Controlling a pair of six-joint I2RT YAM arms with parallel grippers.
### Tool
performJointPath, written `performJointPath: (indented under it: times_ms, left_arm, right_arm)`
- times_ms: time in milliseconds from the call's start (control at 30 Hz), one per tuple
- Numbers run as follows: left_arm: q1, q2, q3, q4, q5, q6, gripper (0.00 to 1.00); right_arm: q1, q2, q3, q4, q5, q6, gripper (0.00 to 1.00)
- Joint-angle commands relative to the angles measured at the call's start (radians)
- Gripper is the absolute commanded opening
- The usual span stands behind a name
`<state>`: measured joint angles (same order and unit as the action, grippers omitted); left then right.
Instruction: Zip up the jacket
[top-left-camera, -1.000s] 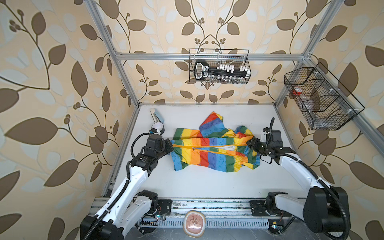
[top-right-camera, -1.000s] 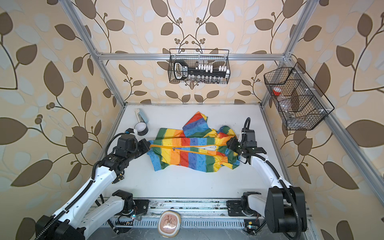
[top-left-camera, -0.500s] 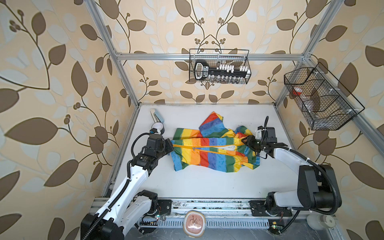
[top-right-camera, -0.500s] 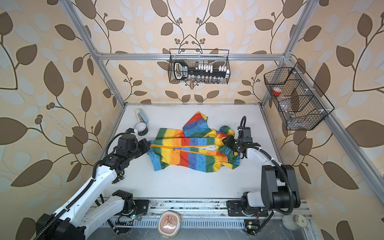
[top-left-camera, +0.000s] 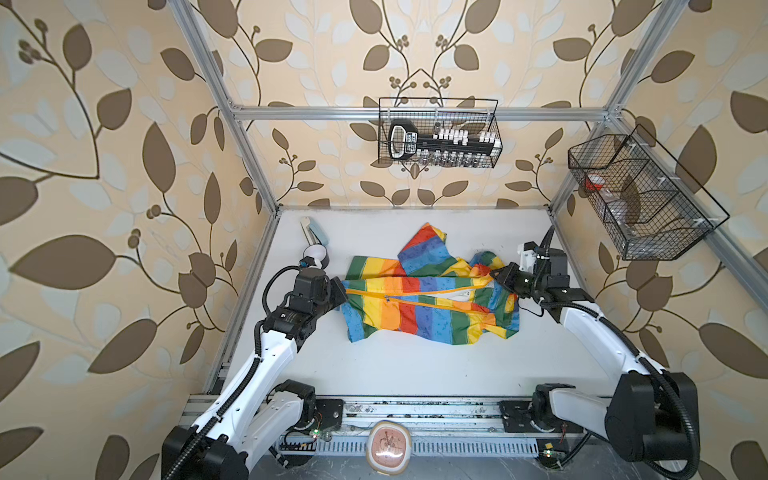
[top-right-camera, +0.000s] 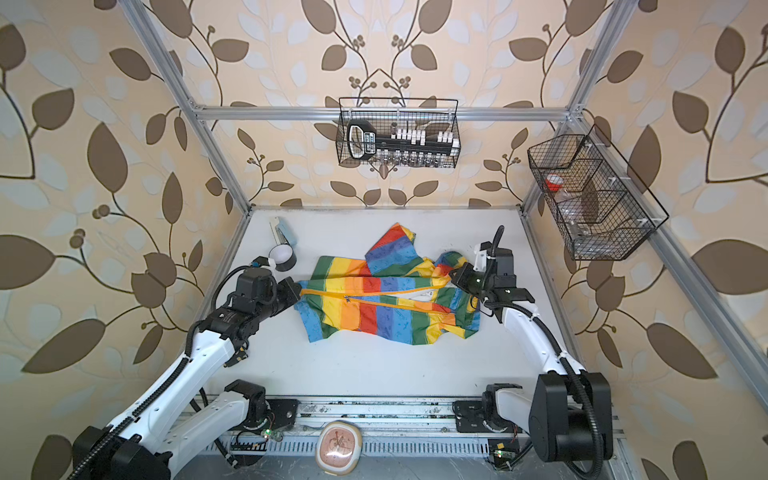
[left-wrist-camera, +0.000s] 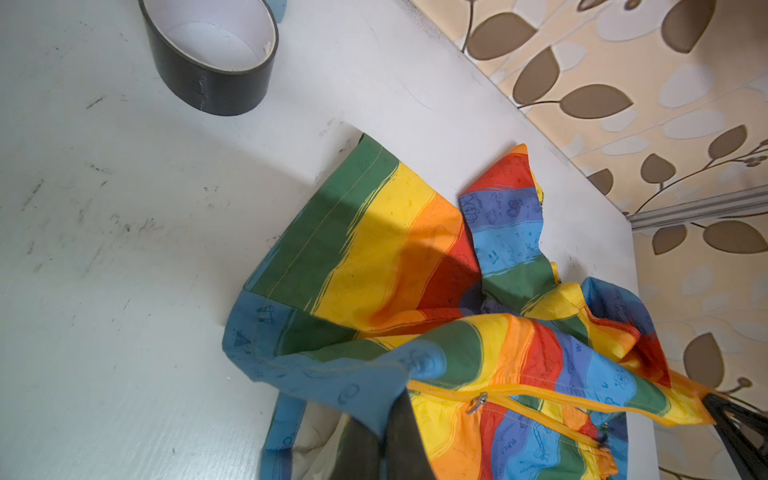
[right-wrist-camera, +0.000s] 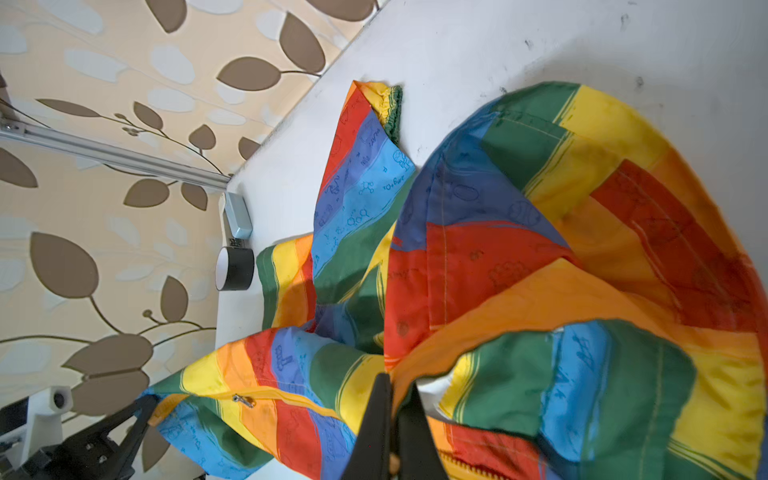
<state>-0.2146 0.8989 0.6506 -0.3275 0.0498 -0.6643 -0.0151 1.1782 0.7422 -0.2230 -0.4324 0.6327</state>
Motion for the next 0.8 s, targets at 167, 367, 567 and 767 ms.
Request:
performJointPath:
  times_ms: [167, 367, 567, 767]
  left_arm:
    - [0.009, -0.003, 0.014, 0.022, -0.013, 0.014, 0.0]
    - [0.009, -0.004, 0.028, 0.027, 0.028, 0.037, 0.0]
    - [0.009, -0.003, 0.055, 0.051, 0.119, 0.06, 0.0]
    - [0.009, 0.013, 0.104, 0.044, 0.206, 0.08, 0.0]
  right_arm:
    - [-0.018, -0.025, -0.091, -0.136, 0.01, -0.1, 0.0]
    - [-0.018, 0.054, -0.178, -0.052, 0.045, -0.108, 0.01]
    - [-0.021, 0.104, -0.176, -0.022, 0.086, -0.11, 0.18]
    - [-0.051, 0.007, -0.157, -0.051, 0.132, -0.093, 0.43]
